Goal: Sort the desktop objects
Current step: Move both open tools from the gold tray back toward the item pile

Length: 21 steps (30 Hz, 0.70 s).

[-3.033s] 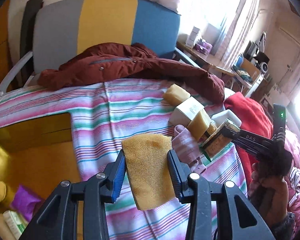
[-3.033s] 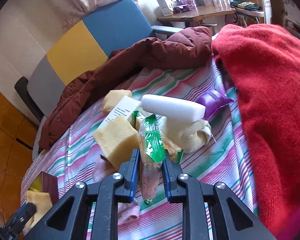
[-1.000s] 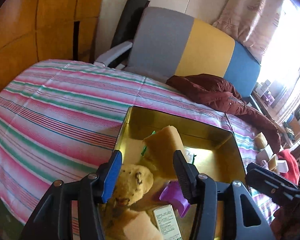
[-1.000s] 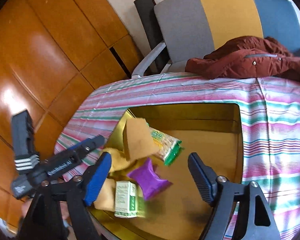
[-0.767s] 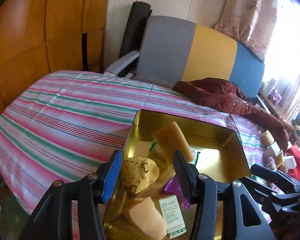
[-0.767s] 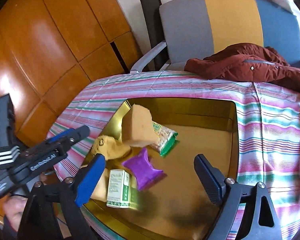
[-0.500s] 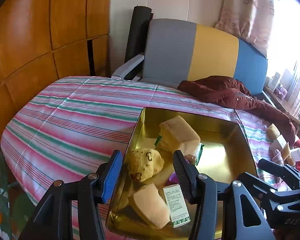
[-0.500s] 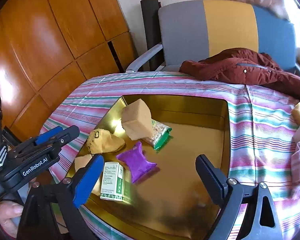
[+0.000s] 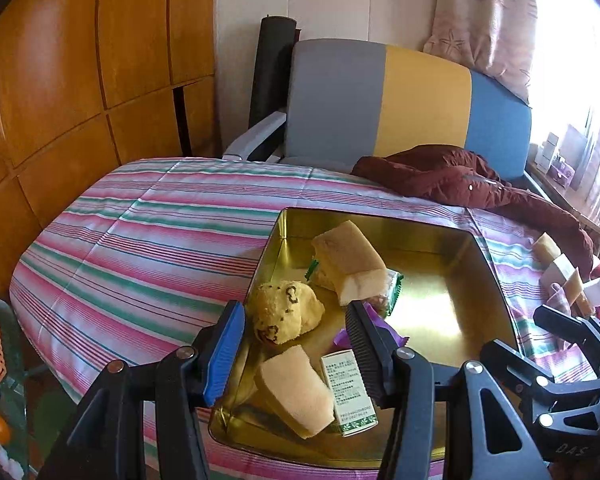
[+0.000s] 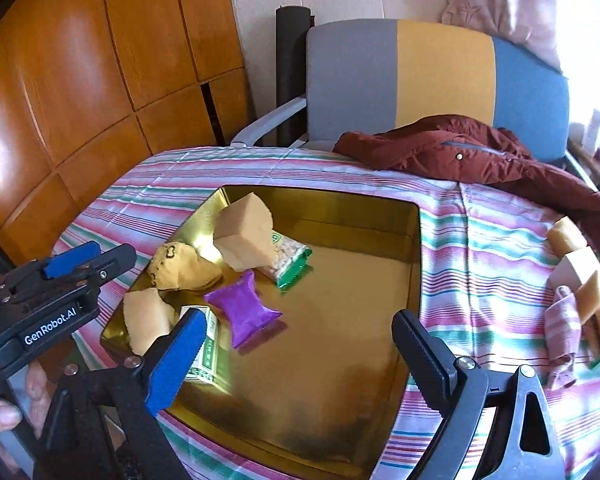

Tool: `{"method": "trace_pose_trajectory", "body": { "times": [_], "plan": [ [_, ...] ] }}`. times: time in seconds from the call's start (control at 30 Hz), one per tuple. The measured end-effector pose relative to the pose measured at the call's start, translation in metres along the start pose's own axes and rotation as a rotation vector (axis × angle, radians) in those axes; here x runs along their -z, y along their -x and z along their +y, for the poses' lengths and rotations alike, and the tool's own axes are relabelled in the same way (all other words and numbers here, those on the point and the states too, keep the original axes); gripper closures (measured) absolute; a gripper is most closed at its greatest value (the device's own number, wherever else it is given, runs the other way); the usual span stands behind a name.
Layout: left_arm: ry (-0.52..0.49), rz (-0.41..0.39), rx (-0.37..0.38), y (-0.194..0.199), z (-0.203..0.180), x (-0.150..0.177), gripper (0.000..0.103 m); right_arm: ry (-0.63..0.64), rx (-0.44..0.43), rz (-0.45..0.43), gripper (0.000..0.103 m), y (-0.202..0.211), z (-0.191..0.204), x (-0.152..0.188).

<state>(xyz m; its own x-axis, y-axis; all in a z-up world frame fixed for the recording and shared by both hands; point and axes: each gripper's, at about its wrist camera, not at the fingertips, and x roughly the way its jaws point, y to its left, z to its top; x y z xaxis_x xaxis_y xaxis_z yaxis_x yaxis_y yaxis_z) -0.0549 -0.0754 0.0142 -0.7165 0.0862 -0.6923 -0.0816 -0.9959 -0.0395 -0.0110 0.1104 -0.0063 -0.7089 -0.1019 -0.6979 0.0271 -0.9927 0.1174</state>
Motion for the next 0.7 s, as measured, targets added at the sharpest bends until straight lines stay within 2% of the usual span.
{"method": "trace_pose_trajectory", "body": {
  "times": [0.27, 0.43, 0.7],
  "plan": [
    [-0.034, 0.021, 0.039, -0.001, -0.013, 0.006, 0.05, 0.008, 0.074, -0.033, 0.008, 0.01, -0.008, 0.006],
    [-0.102, -0.001, -0.015, 0.001, -0.03, 0.008, 0.049, -0.015, 0.123, -0.043, 0.006, 0.015, -0.024, 0.01],
    [-0.137, 0.011, 0.03, 0.001, -0.049, 0.011, 0.05, -0.079, 0.179, -0.045, 0.006, 0.025, -0.057, 0.018]
  ]
}}
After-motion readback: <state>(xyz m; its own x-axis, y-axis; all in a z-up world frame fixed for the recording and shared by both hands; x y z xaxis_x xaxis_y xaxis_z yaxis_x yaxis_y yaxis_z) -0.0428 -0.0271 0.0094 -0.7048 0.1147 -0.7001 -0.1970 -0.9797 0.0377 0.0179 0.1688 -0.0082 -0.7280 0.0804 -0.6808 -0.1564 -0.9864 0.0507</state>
